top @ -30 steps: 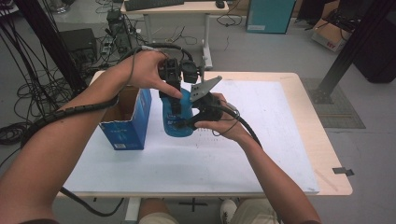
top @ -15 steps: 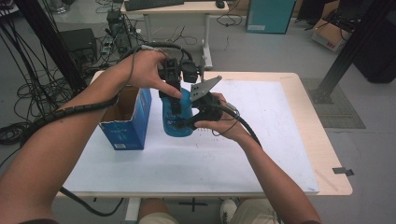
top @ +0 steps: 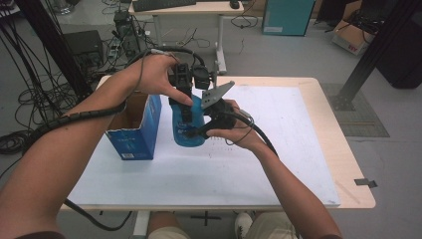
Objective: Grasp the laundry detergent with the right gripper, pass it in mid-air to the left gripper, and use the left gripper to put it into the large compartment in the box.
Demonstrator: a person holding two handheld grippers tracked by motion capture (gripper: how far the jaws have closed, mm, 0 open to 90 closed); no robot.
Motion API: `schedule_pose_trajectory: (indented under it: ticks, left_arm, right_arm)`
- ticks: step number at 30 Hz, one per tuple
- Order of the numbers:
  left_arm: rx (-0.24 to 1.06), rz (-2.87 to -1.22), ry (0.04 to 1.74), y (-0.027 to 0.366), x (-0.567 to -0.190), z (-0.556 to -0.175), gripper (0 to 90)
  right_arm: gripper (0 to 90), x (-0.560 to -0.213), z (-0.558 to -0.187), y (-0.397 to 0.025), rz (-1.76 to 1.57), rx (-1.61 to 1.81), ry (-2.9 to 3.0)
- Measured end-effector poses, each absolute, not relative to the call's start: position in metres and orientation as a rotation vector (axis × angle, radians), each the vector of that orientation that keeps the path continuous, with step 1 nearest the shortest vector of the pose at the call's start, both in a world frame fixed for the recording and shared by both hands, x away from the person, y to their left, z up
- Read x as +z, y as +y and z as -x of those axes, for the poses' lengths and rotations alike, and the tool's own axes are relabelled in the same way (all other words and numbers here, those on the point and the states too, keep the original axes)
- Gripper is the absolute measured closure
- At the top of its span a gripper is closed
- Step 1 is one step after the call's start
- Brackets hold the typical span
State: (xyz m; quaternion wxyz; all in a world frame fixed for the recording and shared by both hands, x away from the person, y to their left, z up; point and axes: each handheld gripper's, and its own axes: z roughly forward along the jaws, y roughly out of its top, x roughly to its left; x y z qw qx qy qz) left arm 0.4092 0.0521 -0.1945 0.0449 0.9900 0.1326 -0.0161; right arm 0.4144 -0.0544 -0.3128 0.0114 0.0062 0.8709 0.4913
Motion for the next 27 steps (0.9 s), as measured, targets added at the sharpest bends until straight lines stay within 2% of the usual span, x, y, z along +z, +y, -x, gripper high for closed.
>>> schedule_pose_trajectory:
  ticks: [27]
  left_arm:
    - [-0.080, -3.034, 0.403, 0.0525, -0.1943, -0.4095, 37.6]
  right_arm:
    - [41.2, -0.3140, -0.4144, -0.0534, -0.026, 1.541, 2.728]
